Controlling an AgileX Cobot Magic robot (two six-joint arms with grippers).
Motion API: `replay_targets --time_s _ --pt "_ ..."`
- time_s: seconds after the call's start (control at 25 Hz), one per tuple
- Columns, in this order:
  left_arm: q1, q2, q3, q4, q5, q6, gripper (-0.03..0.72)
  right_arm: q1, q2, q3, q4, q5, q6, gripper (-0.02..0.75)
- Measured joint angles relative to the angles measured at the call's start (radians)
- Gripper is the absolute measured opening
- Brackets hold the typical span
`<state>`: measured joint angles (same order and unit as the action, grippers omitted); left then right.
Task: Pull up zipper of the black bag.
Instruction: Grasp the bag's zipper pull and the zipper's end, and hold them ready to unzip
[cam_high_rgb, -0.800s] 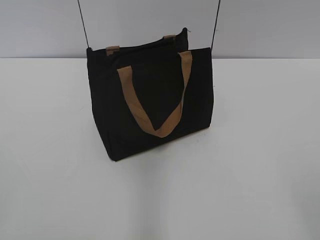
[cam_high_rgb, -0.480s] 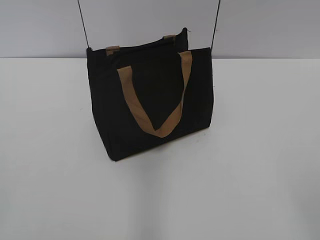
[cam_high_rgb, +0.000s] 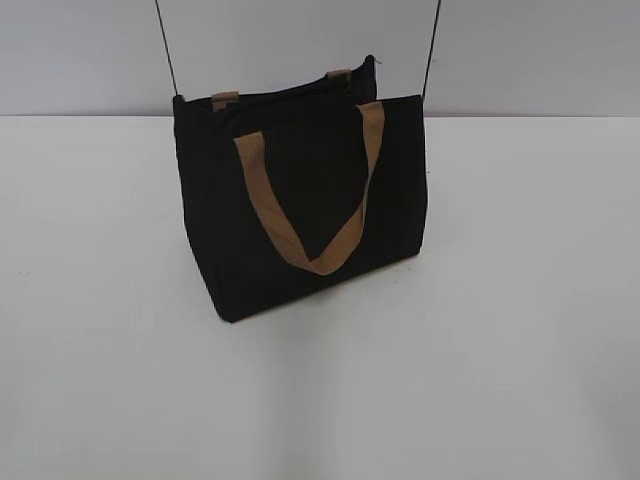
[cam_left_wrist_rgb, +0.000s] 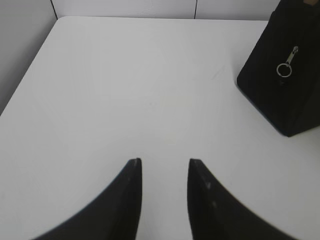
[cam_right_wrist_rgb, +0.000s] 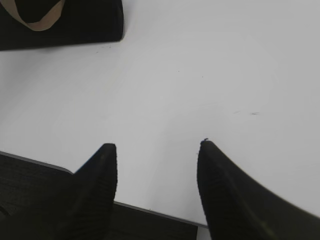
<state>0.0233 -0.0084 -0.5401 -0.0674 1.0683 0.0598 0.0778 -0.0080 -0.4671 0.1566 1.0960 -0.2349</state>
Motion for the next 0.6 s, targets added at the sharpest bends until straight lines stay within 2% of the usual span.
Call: replay_targets --time_s 0.32,0.44,0.6 --pt "0.000 0.000 -0.005 -0.007 -0.006 0.000 0.243 0.000 0.000 0.000 0.000 0.000 0.000 0.398" --pt "0.000 0.035 -0.034 -0.039 -0.128 0.000 0.277 0.000 0.000 0.000 0.000 0.000 0.000 0.398" --pt "0.000 0.147 -0.055 -0.060 -0.315 0.008 0.368 0.000 0.000 0.000 0.000 0.000 0.000 0.398"
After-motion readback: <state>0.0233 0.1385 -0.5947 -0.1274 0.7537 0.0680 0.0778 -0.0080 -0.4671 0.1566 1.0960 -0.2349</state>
